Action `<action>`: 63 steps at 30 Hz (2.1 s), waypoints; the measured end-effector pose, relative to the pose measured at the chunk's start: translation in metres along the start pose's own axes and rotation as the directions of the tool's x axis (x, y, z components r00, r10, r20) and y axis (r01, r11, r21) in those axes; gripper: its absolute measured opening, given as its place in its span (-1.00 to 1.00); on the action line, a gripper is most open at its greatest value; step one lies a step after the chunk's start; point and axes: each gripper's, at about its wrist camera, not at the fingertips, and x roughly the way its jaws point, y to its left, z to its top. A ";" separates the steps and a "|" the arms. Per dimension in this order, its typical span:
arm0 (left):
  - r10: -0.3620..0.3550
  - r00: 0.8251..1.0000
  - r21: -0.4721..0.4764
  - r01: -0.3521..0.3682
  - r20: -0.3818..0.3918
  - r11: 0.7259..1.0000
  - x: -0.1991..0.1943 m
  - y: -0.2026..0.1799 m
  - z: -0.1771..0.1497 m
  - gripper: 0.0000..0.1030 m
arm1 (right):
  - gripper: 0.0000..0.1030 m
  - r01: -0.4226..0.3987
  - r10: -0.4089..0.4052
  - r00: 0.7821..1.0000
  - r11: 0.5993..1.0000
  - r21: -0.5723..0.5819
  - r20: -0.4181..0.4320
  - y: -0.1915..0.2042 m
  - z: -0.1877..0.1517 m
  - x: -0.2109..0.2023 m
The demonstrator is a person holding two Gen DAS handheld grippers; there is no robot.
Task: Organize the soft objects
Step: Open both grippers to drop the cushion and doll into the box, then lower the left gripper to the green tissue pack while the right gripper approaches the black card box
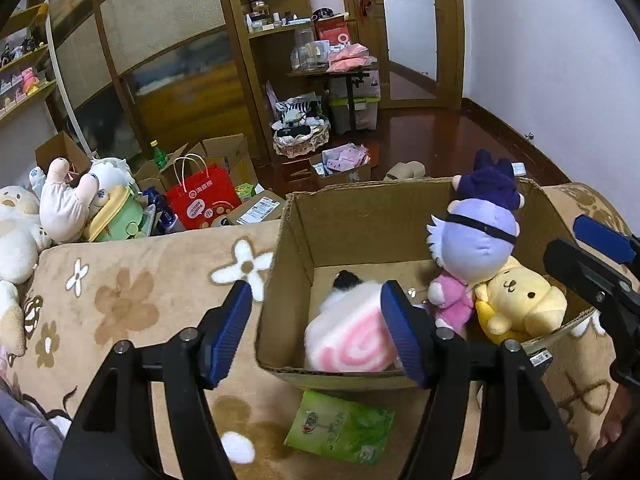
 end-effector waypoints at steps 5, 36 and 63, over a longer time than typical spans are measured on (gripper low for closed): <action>0.011 1.000 -0.012 -0.011 0.010 1.000 -0.013 0.008 -0.002 0.63 | 0.58 0.021 -0.021 1.000 1.000 -0.002 -0.002 0.000 -0.001 -0.011; 0.000 0.991 0.023 0.003 -0.137 1.000 -0.080 0.013 -0.060 0.80 | 1.00 0.154 -0.155 0.986 0.988 -0.021 -0.068 0.020 -0.043 -0.072; -0.014 0.958 0.083 0.039 -0.285 0.996 -0.013 -0.012 -0.072 0.80 | 1.00 0.182 -0.174 0.970 0.983 0.031 -0.169 0.000 -0.065 -0.022</action>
